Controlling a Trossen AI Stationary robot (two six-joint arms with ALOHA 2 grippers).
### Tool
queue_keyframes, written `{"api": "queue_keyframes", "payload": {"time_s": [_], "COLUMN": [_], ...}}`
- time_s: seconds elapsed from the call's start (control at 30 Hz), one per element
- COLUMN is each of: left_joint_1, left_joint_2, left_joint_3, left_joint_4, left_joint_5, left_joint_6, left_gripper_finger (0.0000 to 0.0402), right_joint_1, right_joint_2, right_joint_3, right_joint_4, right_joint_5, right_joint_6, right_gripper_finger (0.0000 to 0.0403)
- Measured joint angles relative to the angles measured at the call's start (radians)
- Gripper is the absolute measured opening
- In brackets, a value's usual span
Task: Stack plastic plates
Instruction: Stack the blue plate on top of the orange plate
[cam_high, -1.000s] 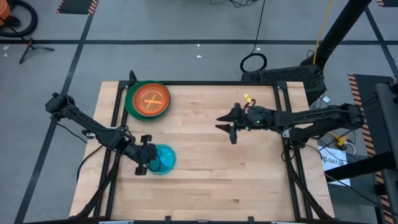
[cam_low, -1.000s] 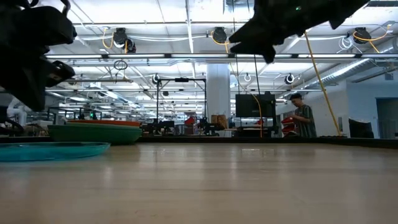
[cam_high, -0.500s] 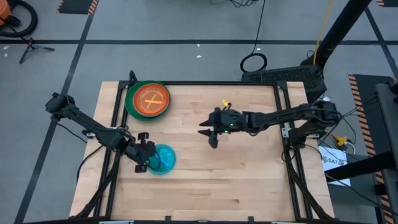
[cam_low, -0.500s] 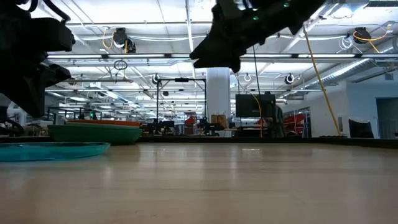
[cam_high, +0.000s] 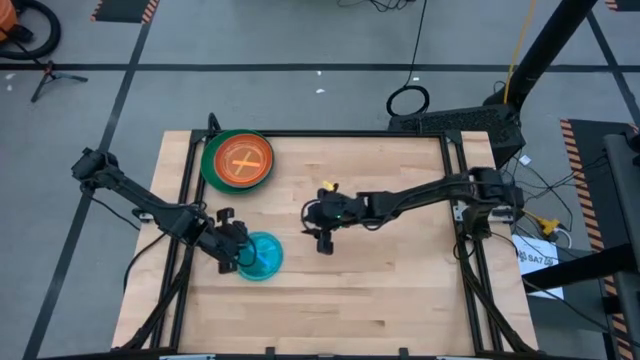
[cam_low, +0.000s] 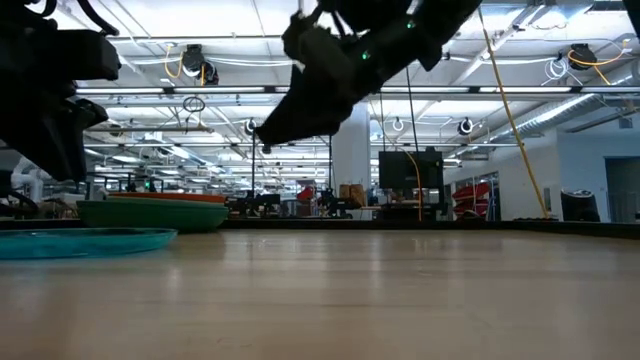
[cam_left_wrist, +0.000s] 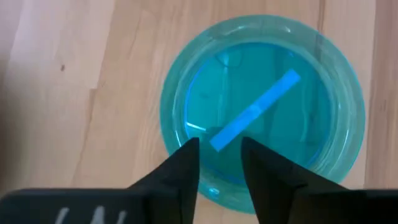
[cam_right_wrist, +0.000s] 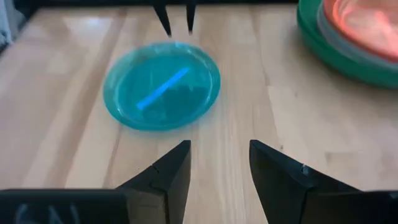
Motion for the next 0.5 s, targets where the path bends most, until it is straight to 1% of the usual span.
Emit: {"api": "queue_keyframes", "payload": {"time_s": [0.13, 0.33, 0.4, 0.5], "left_joint_1": [0.0, 0.0, 0.0, 0.002], "left_joint_2": [0.019, 0.024, 0.024, 0.029], "left_joint_3": [-0.003, -0.075, -0.085, -0.086], "left_joint_4": [0.022, 0.169, 0.176, 0.119], "left_joint_5": [-0.002, -0.004, -0.009, -0.106], "left_joint_6": [-0.03, -0.106, -0.136, -0.212], "left_gripper_finger": [0.0135, 0.0136, 0.0136, 0.0136], "right_joint_1": [-0.001, -0.001, -0.001, -0.001], "right_joint_2": [0.045, 0.064, 0.064, 0.064], "right_joint_3": [0.0, 0.0, 0.0, 0.0], "right_joint_4": [-0.006, -0.009, -0.012, -0.017], "right_joint_5": [-0.001, -0.001, -0.001, -0.001], "right_joint_6": [-0.007, -0.044, -0.062, -0.091], "right_gripper_finger": [0.0154, 0.0154, 0.0154, 0.0154]}}
